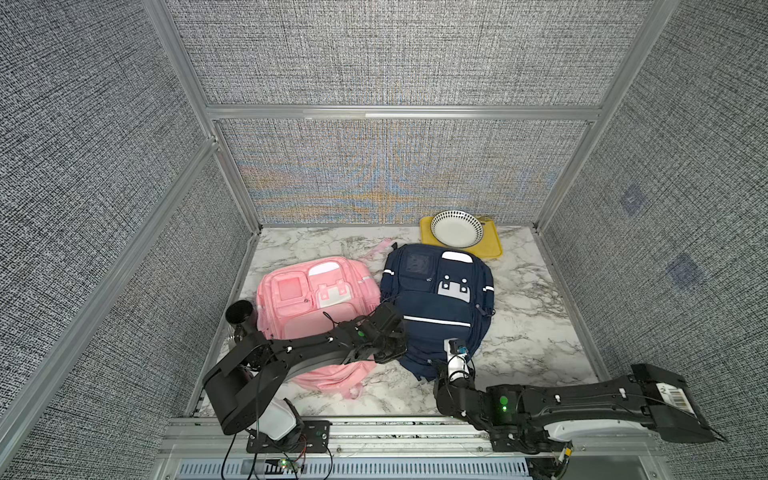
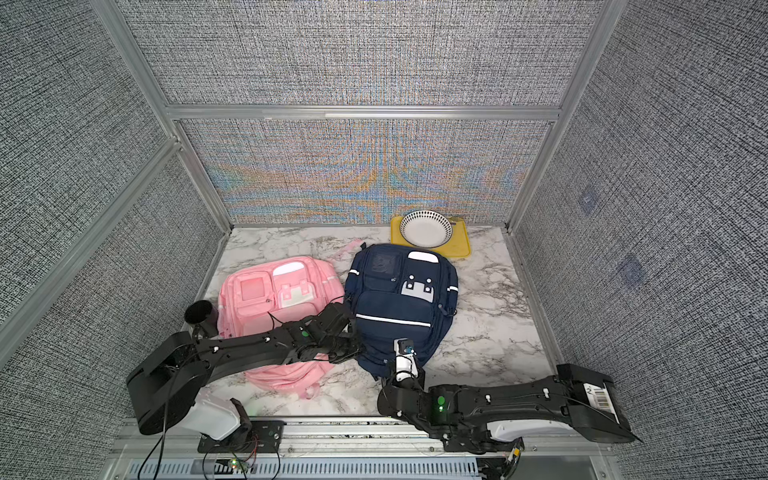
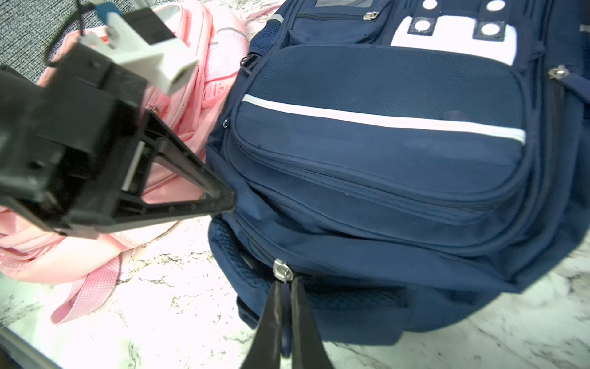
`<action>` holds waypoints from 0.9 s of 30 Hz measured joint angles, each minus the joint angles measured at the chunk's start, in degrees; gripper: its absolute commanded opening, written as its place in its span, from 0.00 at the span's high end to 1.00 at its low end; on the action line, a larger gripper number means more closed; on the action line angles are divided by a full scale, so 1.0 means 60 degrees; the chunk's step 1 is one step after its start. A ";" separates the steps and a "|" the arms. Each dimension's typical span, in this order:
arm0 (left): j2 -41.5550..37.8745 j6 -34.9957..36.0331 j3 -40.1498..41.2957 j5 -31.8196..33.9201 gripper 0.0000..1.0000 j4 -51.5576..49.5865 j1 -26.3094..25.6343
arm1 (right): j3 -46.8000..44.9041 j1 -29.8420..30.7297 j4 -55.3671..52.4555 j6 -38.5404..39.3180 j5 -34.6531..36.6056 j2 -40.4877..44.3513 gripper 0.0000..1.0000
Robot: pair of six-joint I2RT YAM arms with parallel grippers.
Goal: Zip up the backpack
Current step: Zip the zipper on the backpack.
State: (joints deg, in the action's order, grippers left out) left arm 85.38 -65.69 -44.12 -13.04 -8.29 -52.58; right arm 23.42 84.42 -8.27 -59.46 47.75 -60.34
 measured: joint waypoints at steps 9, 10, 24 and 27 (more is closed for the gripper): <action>-0.1009 0.0248 0.0368 0.0033 1.00 -0.0481 0.0481 | -0.0222 -0.0029 -0.0685 -0.0506 0.0189 0.0758 1.00; -0.1137 0.0277 0.0408 0.0040 1.00 -0.0539 0.0546 | -0.0240 -0.0062 -0.0798 -0.0546 0.0204 0.0871 1.00; -0.2167 0.0627 0.0739 0.0073 1.00 -0.1133 0.1213 | -0.0066 -0.0237 -0.2313 -0.1067 0.0335 0.1978 1.00; -0.2116 0.0627 0.0812 0.0033 1.00 -0.1060 0.1220 | -0.0051 -0.0321 -0.2747 -0.1195 0.0444 0.2299 1.00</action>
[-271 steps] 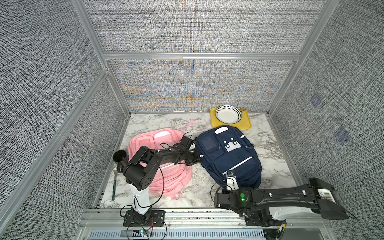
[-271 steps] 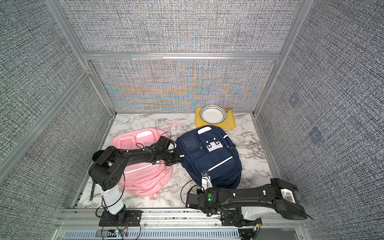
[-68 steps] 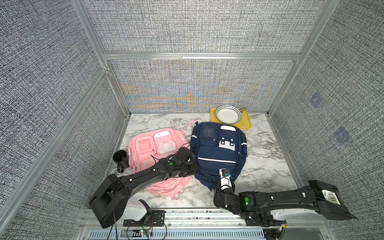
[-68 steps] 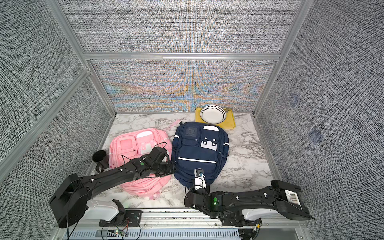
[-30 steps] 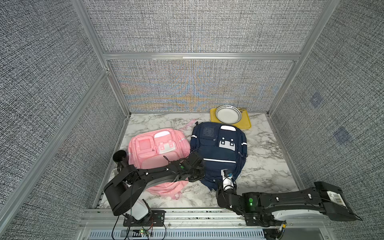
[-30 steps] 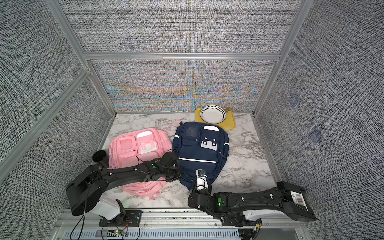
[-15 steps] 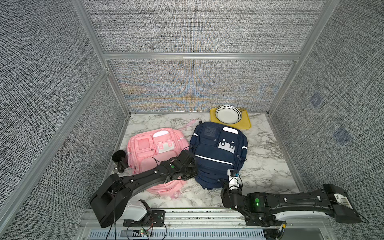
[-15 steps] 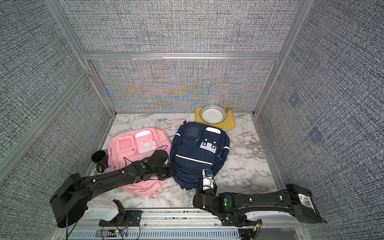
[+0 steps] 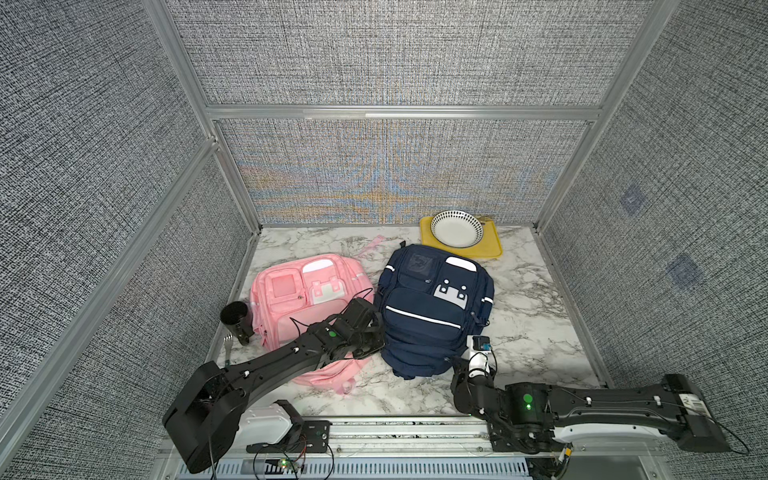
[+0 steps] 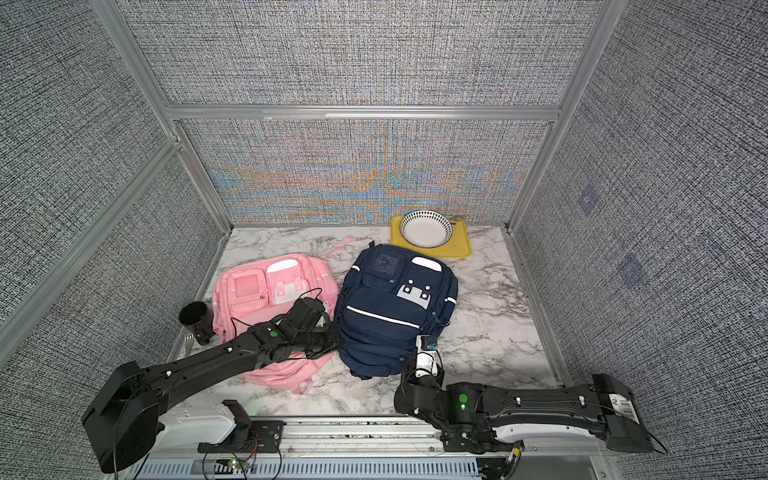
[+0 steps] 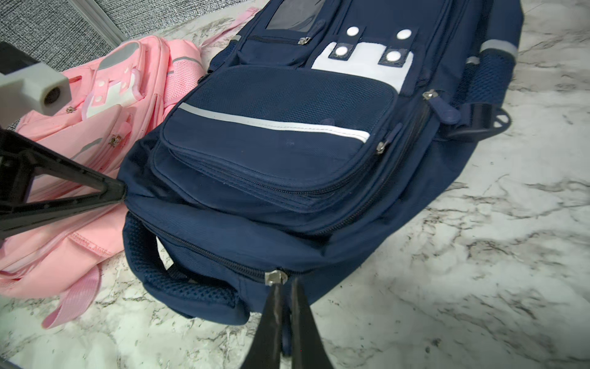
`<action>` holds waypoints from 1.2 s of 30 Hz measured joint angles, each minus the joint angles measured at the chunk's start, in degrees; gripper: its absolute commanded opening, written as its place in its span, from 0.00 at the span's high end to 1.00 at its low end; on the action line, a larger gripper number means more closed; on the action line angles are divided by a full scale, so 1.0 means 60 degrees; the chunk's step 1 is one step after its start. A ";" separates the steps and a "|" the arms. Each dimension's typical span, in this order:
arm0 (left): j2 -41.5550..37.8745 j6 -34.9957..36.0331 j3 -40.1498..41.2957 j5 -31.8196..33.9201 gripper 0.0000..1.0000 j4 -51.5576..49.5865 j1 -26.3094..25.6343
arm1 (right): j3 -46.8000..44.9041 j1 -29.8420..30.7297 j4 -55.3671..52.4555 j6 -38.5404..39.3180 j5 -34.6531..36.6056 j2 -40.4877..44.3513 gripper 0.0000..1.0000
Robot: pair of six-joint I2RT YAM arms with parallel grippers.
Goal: Zip up the backpack
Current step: Zip the zipper on the backpack.
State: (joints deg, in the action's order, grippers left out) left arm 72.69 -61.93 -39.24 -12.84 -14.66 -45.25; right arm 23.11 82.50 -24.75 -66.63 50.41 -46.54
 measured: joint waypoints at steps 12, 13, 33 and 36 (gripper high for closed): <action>0.0412 0.0007 0.0127 -0.0131 0.93 0.0328 -0.0069 | -0.0601 -0.0550 0.0237 0.0685 0.0084 0.0572 1.00; 0.0535 0.0004 0.0087 -0.0113 0.86 0.0335 -0.0149 | -0.0601 -0.0583 0.0331 0.0794 0.0113 0.0466 1.00; 0.1355 -0.0787 -0.1282 0.0353 0.44 -0.0084 -0.2266 | -0.0576 -0.0834 0.1056 0.1883 0.0335 -0.0084 1.00; 0.1679 -0.1013 -0.1457 0.0284 0.44 -0.0058 -0.2528 | -0.0576 -0.0885 0.1166 0.1953 0.0335 -0.0186 1.00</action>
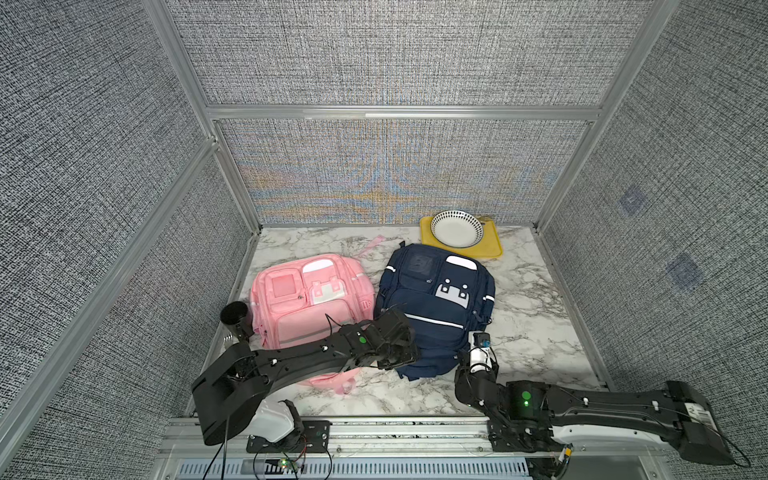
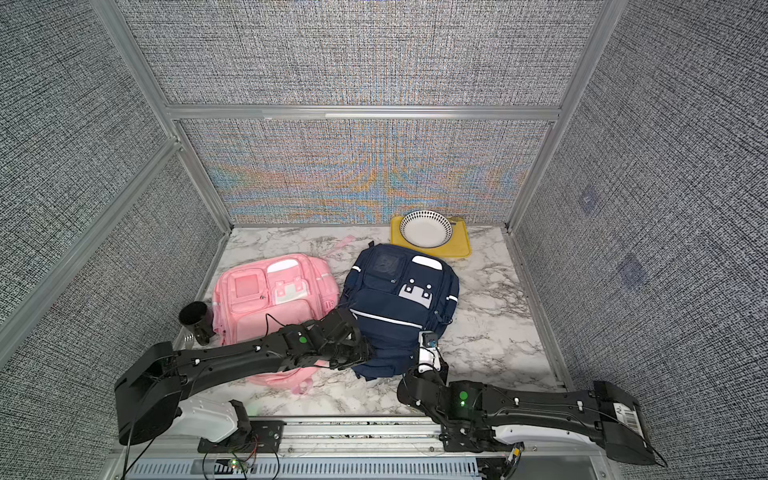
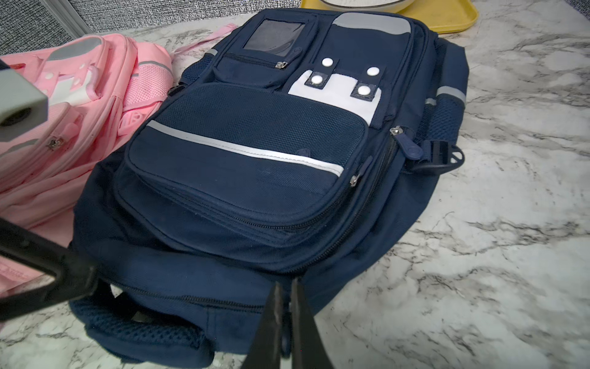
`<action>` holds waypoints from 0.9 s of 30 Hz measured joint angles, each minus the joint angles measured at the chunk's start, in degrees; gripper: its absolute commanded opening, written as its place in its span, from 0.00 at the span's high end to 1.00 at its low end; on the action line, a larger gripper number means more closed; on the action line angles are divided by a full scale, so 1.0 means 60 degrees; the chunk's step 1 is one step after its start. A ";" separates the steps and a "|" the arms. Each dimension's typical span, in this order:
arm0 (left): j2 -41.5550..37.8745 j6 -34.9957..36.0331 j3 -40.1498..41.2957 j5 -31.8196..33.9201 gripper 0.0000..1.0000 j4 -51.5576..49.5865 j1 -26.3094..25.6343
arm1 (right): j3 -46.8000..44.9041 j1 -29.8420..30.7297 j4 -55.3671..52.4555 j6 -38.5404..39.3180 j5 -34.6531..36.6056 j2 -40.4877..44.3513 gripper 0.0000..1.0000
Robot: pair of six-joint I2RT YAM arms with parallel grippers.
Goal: Zip up the backpack
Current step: Zip the zipper on the backpack.
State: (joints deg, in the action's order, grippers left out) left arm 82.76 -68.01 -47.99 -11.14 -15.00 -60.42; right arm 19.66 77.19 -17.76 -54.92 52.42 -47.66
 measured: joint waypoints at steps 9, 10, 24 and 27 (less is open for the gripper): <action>0.0612 -0.0535 -0.0455 -0.0091 0.42 0.0357 -0.0444 | -0.0109 -0.0127 0.0306 0.0219 -0.0076 0.0091 1.00; 0.0627 -0.0612 -0.0455 -0.0055 0.41 0.0382 -0.0470 | -0.0109 -0.0131 0.0317 0.0251 -0.0084 0.0087 1.00; 0.1698 -0.0929 -0.0805 0.0372 0.36 0.1027 -0.0481 | 0.0153 -0.0160 0.0812 0.0754 -0.0433 -0.0867 1.00; 0.1996 -0.0933 -0.0925 0.0404 0.41 0.1115 -0.0481 | 0.0153 -0.0160 0.0882 0.0841 -0.0546 -0.0900 1.00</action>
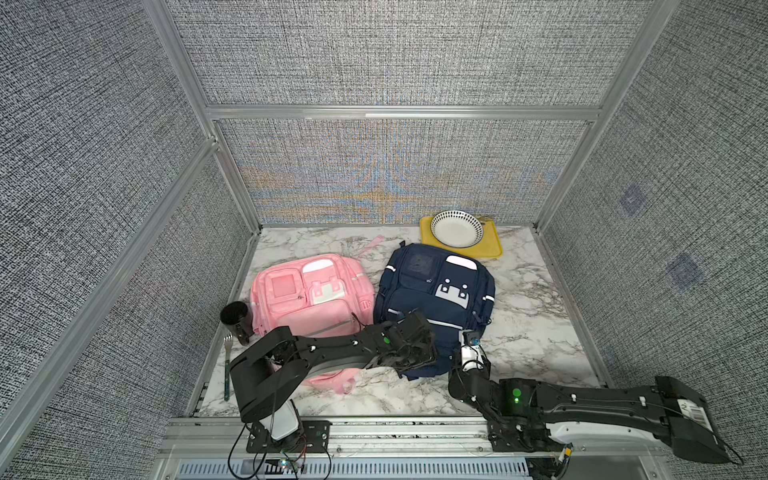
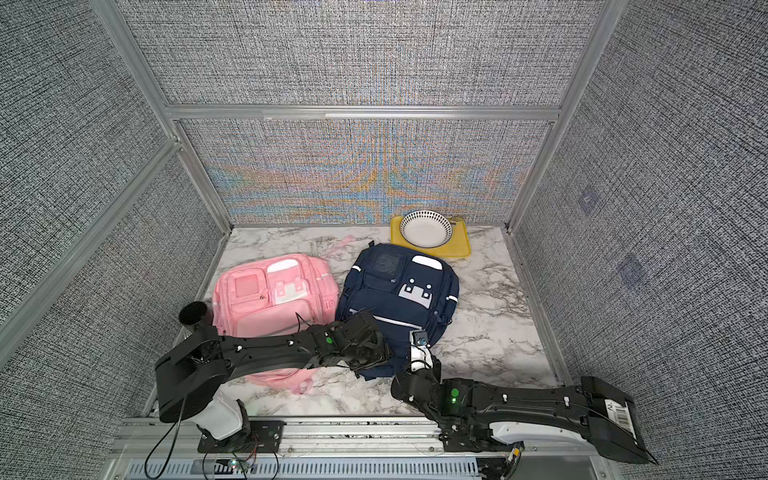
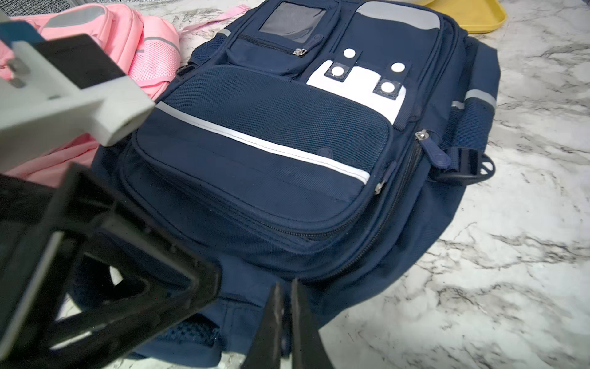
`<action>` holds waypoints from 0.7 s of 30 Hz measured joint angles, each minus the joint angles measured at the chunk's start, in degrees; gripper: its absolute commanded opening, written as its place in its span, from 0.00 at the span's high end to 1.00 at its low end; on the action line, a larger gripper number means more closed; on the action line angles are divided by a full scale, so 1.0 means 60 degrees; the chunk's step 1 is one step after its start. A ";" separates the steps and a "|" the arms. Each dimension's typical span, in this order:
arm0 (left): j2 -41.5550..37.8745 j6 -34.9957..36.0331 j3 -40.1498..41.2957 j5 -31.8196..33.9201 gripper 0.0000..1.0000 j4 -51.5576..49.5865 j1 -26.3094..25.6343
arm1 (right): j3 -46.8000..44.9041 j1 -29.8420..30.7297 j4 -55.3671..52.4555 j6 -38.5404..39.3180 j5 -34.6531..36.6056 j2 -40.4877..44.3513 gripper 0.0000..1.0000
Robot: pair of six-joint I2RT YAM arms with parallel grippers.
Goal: Zip up the backpack
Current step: Zip the zipper on the backpack.
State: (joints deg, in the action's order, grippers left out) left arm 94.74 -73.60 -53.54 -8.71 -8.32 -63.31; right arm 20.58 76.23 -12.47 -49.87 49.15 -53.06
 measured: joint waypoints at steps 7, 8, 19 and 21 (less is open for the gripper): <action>0.0138 -0.0098 0.0146 -0.0047 0.90 0.0506 0.0044 | -0.0029 0.0018 -0.0004 0.0051 -0.0178 0.0211 1.00; 0.0117 -0.0091 0.0157 -0.0055 0.95 0.0514 0.0055 | -0.0055 0.0025 0.0000 0.0062 -0.0208 0.0262 1.00; -0.0168 -0.0022 0.0277 -0.0058 1.00 0.0605 0.0178 | -0.0204 0.0036 -0.0120 -0.0073 -0.0222 0.0798 1.00; -0.0200 -0.0011 0.0328 -0.0095 1.00 0.0663 0.0200 | -0.0211 0.0036 -0.0219 -0.0138 -0.0211 0.0871 1.00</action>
State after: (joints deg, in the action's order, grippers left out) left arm 93.54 -73.67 -51.57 -9.28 -4.34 -62.11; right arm 19.31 76.44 -13.78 -50.70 47.88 -47.83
